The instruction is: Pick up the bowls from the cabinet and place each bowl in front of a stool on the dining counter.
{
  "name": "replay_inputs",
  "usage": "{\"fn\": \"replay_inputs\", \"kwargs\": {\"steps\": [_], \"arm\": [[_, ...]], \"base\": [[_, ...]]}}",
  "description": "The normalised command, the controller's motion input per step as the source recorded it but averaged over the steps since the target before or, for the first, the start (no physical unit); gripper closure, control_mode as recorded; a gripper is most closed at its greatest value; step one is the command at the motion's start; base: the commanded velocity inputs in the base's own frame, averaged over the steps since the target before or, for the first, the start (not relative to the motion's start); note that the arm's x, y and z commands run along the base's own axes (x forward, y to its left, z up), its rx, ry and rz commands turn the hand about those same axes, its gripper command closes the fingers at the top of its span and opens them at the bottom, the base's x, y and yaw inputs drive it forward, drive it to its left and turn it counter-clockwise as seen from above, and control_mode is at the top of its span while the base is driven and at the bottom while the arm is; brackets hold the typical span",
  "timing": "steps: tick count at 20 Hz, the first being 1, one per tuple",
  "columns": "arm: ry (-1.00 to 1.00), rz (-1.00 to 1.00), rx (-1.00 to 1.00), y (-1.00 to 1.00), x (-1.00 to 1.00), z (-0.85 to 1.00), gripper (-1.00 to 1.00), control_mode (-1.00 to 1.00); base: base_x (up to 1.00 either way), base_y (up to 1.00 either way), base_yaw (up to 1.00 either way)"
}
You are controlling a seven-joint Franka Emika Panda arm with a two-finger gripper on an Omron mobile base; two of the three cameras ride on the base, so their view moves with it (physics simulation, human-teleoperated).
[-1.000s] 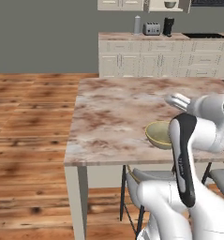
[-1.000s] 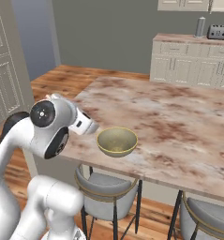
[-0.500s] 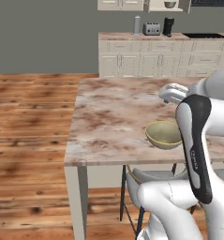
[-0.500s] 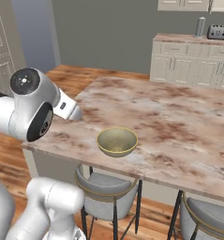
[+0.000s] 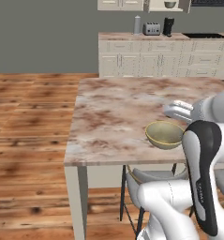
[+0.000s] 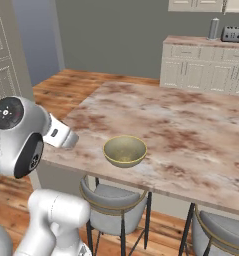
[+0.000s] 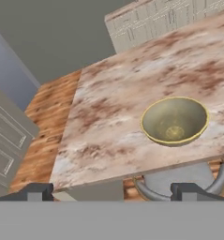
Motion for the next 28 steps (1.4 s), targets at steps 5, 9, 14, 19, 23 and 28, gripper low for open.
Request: {"fn": "replay_inputs", "kwargs": {"steps": [5, 9, 14, 19, 23, 28], "arm": [[-0.18, 0.00, 0.01, 0.00, -0.28, -0.33, -1.00, -1.00], [0.00, 0.00, 0.01, 0.00, 0.00, 0.00, -1.00, 1.00], [0.00, 0.00, 0.00, 0.00, 0.00, 0.00, -1.00, 1.00], [0.00, 0.00, 0.00, 0.00, 0.00, 0.00, -1.00, 1.00], [0.00, 0.00, 0.00, 0.00, 0.00, 0.00, -1.00, 1.00], [0.00, 0.00, 0.00, 0.00, 0.00, 0.00, -1.00, 1.00]], "base": [[0.00, 0.00, 0.00], [0.00, 0.00, 0.00], [-0.10, 0.04, 0.03], [-0.44, 0.59, 0.04], [-0.02, 1.00, 0.00], [0.10, 1.00, 0.00]]}}
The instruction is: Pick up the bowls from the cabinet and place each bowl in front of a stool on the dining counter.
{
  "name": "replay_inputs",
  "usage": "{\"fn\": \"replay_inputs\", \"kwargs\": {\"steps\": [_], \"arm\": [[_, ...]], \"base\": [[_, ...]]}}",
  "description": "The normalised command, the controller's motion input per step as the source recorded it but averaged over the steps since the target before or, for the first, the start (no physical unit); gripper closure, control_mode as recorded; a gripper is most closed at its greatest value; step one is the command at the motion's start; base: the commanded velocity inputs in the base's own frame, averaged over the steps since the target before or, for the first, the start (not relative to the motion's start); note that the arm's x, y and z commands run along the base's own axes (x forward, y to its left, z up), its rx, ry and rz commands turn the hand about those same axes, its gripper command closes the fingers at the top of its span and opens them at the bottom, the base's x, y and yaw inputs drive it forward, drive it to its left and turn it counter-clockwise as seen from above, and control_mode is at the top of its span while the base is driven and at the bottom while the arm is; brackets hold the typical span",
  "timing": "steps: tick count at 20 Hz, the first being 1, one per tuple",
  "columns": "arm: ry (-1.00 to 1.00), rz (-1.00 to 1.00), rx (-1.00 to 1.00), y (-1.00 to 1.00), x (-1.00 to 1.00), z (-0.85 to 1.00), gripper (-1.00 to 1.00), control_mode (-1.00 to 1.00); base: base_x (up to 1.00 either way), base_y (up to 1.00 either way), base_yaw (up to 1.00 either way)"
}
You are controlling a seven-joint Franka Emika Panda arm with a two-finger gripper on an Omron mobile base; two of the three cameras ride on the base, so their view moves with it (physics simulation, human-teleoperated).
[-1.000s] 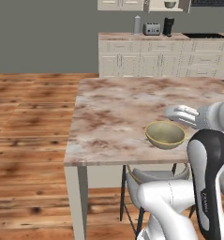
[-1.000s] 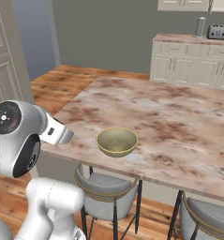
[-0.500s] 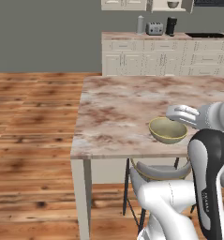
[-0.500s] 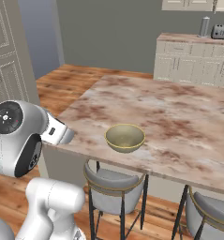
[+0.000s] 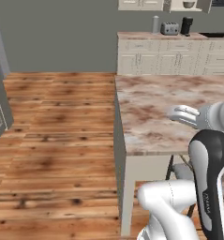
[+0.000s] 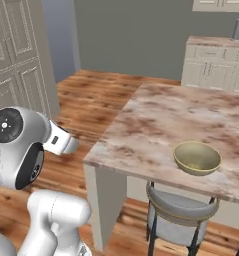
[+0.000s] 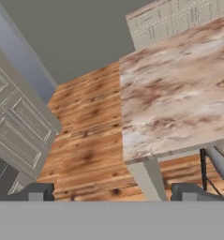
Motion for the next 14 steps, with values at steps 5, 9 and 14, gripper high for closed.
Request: {"fn": "replay_inputs", "kwargs": {"steps": [5, 9, 14], "arm": [[0.00, 0.00, 0.00, 0.00, 0.00, 0.00, -1.00, 1.00], [0.00, 0.00, 0.00, 0.00, 0.00, 0.00, -1.00, 1.00], [0.00, 0.00, 0.00, 0.00, 0.00, 0.00, -1.00, 1.00]], "base": [[0.45, 1.00, -0.03], [0.63, 1.00, -0.06], [0.87, 0.92, -0.02]]}}
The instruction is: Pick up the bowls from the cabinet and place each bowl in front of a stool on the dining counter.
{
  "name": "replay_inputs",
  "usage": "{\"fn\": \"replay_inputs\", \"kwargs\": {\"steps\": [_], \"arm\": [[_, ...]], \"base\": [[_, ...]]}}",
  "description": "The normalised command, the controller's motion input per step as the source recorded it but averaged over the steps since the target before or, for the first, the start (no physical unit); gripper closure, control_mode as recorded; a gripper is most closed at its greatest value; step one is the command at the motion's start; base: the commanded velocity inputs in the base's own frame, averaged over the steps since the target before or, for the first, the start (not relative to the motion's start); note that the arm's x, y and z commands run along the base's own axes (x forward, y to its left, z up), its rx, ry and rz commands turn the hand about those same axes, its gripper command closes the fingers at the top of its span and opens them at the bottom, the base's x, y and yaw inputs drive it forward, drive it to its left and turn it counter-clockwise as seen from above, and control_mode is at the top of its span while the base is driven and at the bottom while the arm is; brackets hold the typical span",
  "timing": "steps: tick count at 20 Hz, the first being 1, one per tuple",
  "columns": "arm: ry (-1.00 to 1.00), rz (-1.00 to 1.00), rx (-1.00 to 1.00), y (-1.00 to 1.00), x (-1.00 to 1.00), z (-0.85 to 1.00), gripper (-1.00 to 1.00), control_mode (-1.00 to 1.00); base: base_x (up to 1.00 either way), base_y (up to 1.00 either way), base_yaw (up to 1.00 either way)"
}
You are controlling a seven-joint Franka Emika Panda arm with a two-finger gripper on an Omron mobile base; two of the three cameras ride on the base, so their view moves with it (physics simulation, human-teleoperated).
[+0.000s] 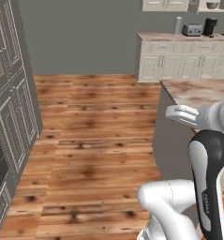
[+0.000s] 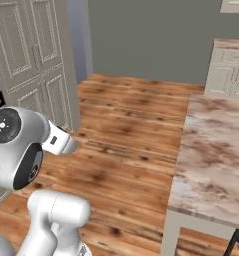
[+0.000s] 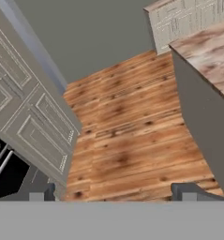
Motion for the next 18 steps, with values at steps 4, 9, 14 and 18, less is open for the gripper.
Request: {"fn": "replay_inputs", "kwargs": {"steps": [4, 9, 14, 18], "arm": [[0.00, 0.00, 0.00, 0.00, 0.00, 0.00, -1.00, 1.00], [0.00, 0.00, 0.00, 0.00, 0.00, 0.00, -1.00, 1.00], [0.00, 0.00, 0.00, 0.00, 0.00, 0.00, -1.00, 1.00], [0.00, 0.00, 0.00, 0.00, 0.00, 0.00, -1.00, 1.00]], "base": [[0.99, 0.42, -0.03], [1.00, 0.05, -0.03], [1.00, -0.04, -0.03], [1.00, 0.00, -0.04]]}}
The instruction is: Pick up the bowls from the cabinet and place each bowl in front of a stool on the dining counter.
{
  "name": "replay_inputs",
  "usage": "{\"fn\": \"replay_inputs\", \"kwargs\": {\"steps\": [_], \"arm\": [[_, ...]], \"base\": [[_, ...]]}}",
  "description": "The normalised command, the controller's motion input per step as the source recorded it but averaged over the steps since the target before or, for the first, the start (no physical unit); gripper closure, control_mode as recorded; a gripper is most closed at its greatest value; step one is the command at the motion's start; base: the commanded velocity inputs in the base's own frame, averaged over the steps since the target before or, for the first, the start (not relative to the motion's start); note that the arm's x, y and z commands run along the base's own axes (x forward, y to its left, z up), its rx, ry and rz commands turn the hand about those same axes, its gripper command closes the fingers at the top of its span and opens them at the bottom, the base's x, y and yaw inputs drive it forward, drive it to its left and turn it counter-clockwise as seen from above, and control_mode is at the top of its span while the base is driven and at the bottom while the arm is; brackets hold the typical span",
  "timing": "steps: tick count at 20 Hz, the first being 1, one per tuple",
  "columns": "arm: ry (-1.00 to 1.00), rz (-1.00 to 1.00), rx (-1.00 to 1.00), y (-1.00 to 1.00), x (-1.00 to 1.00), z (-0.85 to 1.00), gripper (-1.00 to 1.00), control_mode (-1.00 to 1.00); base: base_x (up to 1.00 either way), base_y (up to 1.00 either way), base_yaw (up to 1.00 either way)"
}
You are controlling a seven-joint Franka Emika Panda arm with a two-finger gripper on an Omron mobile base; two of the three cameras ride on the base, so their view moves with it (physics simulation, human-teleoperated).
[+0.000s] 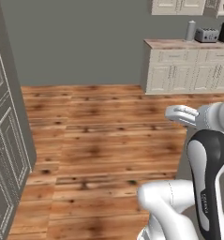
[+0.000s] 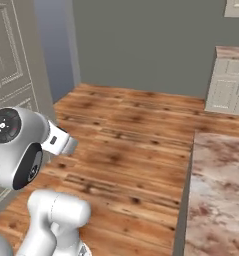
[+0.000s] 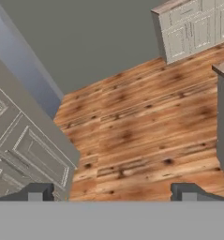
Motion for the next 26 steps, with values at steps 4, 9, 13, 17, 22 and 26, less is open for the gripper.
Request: {"fn": "replay_inputs", "kwargs": {"steps": [4, 9, 13, 17, 22, 26], "arm": [[0.00, 0.00, 0.00, 0.00, 0.00, 0.00, -1.00, 1.00], [0.00, 0.00, 0.00, 0.00, 0.00, 0.00, -1.00, 1.00], [0.00, 0.00, 0.00, 0.00, 0.00, 0.00, -1.00, 1.00], [0.00, 0.00, 0.00, 0.00, 0.00, 0.00, -1.00, 1.00], [0.00, 0.00, 0.00, 0.00, 0.00, 0.00, -1.00, 1.00], [0.00, 0.00, 0.00, 0.00, 0.00, 0.00, -1.00, 1.00]], "base": [[1.00, 0.00, -0.09], [1.00, -0.01, -0.13], [1.00, 0.00, -0.11], [1.00, 0.00, -0.09], [1.00, -0.03, -0.11], [1.00, -0.20, -0.14]]}}
